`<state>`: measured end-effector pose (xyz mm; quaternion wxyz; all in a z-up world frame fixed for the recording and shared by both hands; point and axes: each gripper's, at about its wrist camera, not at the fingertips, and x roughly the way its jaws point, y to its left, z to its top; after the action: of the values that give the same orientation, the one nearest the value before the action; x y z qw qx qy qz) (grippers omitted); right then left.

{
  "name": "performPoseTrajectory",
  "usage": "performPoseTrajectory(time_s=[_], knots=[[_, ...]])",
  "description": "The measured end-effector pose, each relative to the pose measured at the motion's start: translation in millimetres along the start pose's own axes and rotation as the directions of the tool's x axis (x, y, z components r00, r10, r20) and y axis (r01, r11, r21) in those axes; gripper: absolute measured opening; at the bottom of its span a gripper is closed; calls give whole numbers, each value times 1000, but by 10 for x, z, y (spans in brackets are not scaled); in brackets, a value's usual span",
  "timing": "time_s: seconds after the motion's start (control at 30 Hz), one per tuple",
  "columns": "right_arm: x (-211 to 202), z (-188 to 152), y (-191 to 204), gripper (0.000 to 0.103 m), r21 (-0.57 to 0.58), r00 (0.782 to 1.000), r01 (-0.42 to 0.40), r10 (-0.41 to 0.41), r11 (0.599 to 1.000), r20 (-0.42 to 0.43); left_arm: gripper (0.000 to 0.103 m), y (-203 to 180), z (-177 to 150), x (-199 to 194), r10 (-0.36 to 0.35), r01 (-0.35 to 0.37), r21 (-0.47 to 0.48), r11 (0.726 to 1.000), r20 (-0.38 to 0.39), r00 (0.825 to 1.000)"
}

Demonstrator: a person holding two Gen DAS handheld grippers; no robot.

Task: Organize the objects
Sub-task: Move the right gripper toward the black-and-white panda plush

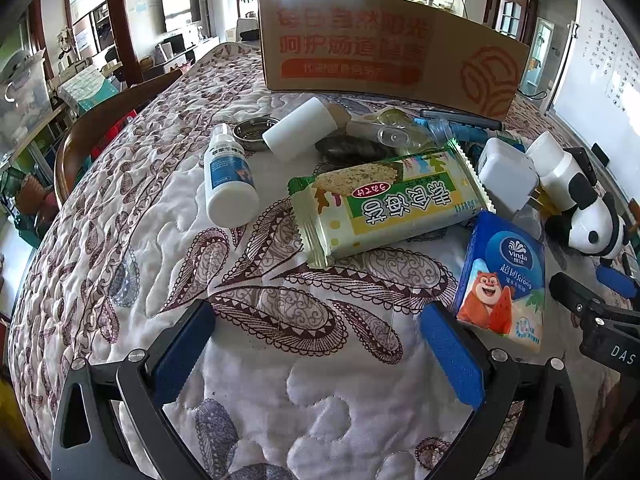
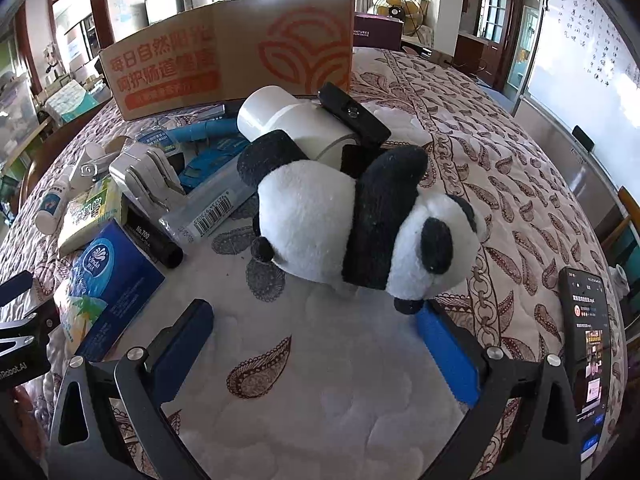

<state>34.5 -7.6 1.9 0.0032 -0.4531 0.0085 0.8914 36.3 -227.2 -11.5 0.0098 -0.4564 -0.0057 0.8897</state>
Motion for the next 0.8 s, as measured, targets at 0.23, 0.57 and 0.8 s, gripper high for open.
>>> performPoseTrajectory(time_s=[0.23, 0.57, 0.8], knots=[[5, -1, 0, 103, 1, 1000, -1, 1, 1000, 1, 103, -32, -13, -5, 23, -23, -25, 999, 1, 1000], [5, -1, -3, 103, 1, 1000, -2, 2, 1000, 1, 103, -74, 12, -28, 34, -38, -34, 999, -108, 994], [7, -1, -1, 103, 1, 1000, -2, 2, 1000, 1, 103, -60, 138, 47, 17, -29, -26, 999, -367, 930]])
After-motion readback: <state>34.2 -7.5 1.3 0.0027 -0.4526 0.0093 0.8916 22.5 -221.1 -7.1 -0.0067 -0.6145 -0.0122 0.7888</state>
